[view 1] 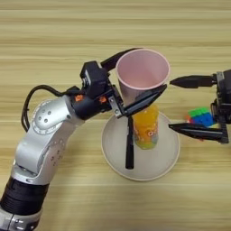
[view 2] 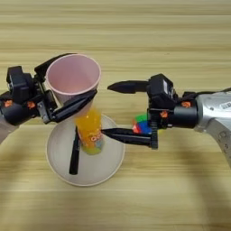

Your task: Move the objects on the table

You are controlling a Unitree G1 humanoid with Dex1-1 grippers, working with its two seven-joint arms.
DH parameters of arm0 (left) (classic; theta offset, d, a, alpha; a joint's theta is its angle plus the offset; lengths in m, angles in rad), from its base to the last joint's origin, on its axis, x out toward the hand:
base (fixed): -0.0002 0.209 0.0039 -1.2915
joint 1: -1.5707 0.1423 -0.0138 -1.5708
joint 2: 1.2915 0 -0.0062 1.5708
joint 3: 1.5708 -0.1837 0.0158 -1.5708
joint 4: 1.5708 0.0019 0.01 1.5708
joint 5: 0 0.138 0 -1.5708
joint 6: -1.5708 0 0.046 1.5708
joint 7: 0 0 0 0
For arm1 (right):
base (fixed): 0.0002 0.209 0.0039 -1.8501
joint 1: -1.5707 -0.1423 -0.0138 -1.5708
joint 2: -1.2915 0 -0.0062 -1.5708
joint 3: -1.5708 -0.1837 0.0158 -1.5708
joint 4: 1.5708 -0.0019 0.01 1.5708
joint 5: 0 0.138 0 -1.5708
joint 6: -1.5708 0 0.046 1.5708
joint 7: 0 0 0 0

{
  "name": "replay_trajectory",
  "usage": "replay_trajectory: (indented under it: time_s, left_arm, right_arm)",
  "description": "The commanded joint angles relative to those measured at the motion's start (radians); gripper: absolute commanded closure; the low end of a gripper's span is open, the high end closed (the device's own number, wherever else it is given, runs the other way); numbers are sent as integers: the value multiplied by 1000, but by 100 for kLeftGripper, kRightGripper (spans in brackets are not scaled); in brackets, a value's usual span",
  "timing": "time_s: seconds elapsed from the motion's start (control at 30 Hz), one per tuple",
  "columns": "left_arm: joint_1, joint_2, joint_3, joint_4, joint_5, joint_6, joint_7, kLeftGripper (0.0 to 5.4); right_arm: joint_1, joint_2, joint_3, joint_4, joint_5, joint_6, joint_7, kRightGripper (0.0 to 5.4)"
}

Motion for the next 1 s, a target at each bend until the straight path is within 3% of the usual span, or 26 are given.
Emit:
replay_trajectory:
  time_s: [0.03, 0.37, 0.53, 0.63, 0.8, 1.0]
  left_arm:
    - [5, 5, 8, 7, 2, -7, 0, 94]
    - [-14, 11, 67, -24, -56, 1, 10, 94]
    - [-24, 0, 97, -75, -168, 73, 44, 94]
    - [-36, 7, 130, -61, -161, 72, 77, 94]
    - [-62, 2, 174, 39, -56, 26, 154, 94]
    - [-117, -37, 196, 311, 196, -122, 342, 94]
  right_arm:
    - [10, 0, 4, 0, -19, -17, 3, 0]
    - [6, 14, 24, 14, -42, -30, -4, 0]
    - [1, 23, 34, 24, -54, -35, -5, 0]
    - [2, 25, 33, 25, -57, -38, -3, 0]
    - [5, 26, 24, 26, -56, -42, 0, 0]
    - [8, 29, 9, 24, -44, -51, -3, 0]
